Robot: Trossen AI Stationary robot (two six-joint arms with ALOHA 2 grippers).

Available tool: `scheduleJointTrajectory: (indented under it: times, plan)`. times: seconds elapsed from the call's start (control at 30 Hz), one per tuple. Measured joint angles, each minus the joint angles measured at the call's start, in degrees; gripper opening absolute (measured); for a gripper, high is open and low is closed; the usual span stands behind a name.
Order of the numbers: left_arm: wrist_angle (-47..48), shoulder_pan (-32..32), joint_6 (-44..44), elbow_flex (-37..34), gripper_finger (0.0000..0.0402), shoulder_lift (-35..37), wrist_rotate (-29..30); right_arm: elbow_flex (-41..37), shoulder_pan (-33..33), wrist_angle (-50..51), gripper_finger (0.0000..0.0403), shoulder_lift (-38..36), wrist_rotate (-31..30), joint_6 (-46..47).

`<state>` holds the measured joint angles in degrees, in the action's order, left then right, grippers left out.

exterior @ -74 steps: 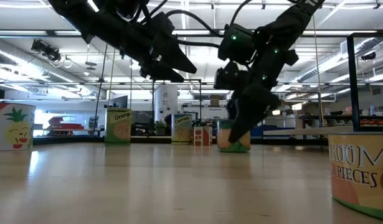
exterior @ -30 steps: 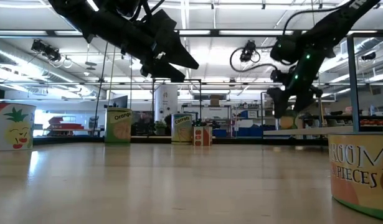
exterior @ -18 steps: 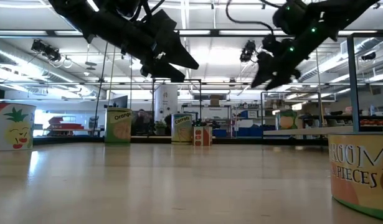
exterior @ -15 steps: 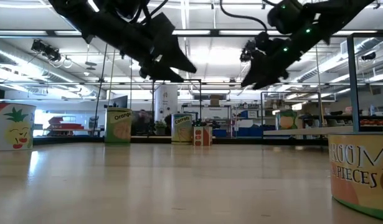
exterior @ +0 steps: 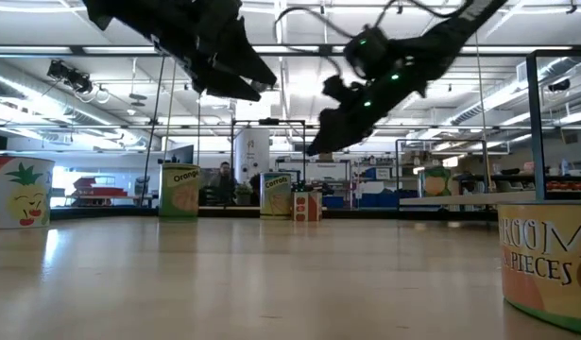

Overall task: Pick and place cans onto a shelf
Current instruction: Put the canned diced tomatoes on the shelf

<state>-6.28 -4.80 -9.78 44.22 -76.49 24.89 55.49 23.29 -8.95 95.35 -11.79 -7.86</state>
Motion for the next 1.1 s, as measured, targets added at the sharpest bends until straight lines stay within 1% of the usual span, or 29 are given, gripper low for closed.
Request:
scheduleJointTrajectory:
  times: [0.1, 0.2, 0.27, 0.37, 0.43, 0.63, 0.83, 0.97, 1.1]
  plan:
    - [1.3, 0.0, 0.0, 0.0, 0.0389, 0.0, 0.8, 6.3, 1.8, 5.9, 0.0400, 4.8, 2.5, -1.7]
    - [1.9, 0.1, 0.0, 0.0, 0.0389, 0.0, 1.0, 10.9, 3.5, 9.8, 0.0400, 8.4, 4.6, -3.4]
    - [2.4, 0.0, 0.0, 0.0, 0.0389, 0.0, 1.0, 13.3, 4.7, 10.5, 0.0400, 10.2, 7.2, -4.4]
    - [2.5, 0.0, 0.0, 0.0, 0.0389, 0.0, 0.9, 14.9, 6.3, 10.7, 0.0400, 12.4, 11.4, -5.8]
    - [2.8, 0.0, 0.0, 0.0, 0.0389, 0.0, 1.0, 15.3, 7.3, 10.8, 0.0400, 14.0, 12.4, -5.8]
    - [2.8, 0.0, -0.1, 0.0, 0.0389, 0.0, 0.9, 15.6, 9.7, 8.7, 0.0400, 18.3, 12.7, -5.1]
    - [2.8, 0.0, -0.1, 0.0, 0.0389, 0.0, 0.9, 15.6, 10.2, 7.0, 0.0397, 21.1, 14.5, -1.3]
    - [2.8, 0.0, -0.1, 0.0, 0.0389, 0.0, 0.9, 15.6, 9.9, 5.7, 0.0381, 21.9, 14.5, -0.2]
    - [2.7, 0.1, -0.1, 0.0, 0.0389, 0.0, 1.0, 15.6, 9.9, 5.4, 0.0346, 21.5, 14.4, 2.2]
